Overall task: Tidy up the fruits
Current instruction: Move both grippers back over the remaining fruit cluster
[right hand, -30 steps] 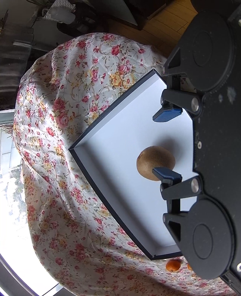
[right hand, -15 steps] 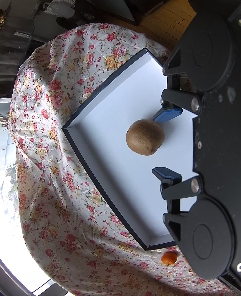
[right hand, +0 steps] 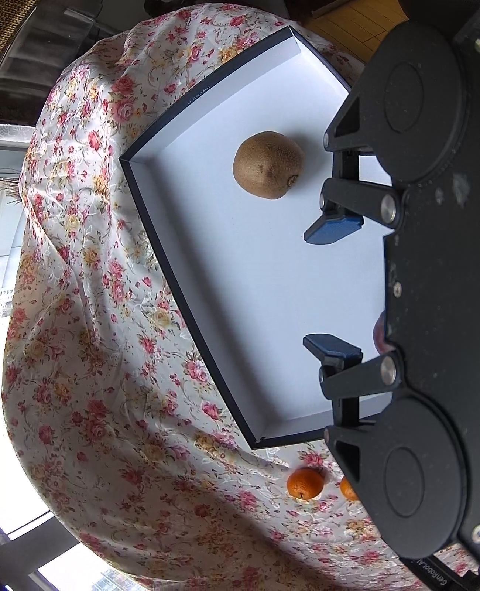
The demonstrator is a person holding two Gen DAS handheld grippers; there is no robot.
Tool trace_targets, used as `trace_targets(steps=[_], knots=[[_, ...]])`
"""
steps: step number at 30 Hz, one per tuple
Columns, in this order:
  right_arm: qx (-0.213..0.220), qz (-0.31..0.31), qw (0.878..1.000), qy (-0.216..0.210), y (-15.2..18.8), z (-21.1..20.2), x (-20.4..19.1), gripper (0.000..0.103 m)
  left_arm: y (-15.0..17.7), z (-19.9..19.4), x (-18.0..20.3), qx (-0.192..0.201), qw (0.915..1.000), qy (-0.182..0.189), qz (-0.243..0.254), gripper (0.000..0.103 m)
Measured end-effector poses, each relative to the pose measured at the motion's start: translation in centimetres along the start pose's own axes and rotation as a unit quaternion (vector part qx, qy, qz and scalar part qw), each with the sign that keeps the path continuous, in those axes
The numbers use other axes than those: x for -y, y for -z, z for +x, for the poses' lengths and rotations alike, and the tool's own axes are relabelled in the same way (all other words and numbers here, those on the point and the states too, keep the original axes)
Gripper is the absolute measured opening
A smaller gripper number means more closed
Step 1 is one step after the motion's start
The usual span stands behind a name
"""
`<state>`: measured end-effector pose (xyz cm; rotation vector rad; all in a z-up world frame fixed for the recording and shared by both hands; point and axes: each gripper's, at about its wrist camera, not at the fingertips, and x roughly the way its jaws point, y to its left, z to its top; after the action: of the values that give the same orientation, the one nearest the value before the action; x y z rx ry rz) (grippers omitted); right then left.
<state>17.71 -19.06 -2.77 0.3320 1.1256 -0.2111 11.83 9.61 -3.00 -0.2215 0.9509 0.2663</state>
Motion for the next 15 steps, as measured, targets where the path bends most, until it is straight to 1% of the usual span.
trace_targets(steps=[6,11,15], knots=[[0.001,-0.022,1.000,-0.012,0.6,0.2,-2.9,0.058,-0.7,0.5,-3.6,-0.003,0.9991,-0.037,-0.021,0.069],[0.002,-0.047,0.999,-0.024,1.2,0.2,-5.6,0.058,-0.9,0.9,-6.4,-0.013,0.9977,-0.054,-0.039,0.069],[0.003,-0.065,0.997,-0.033,1.8,0.2,-7.7,0.058,-1.0,1.4,-8.1,-0.022,0.9969,-0.064,-0.040,0.069]])
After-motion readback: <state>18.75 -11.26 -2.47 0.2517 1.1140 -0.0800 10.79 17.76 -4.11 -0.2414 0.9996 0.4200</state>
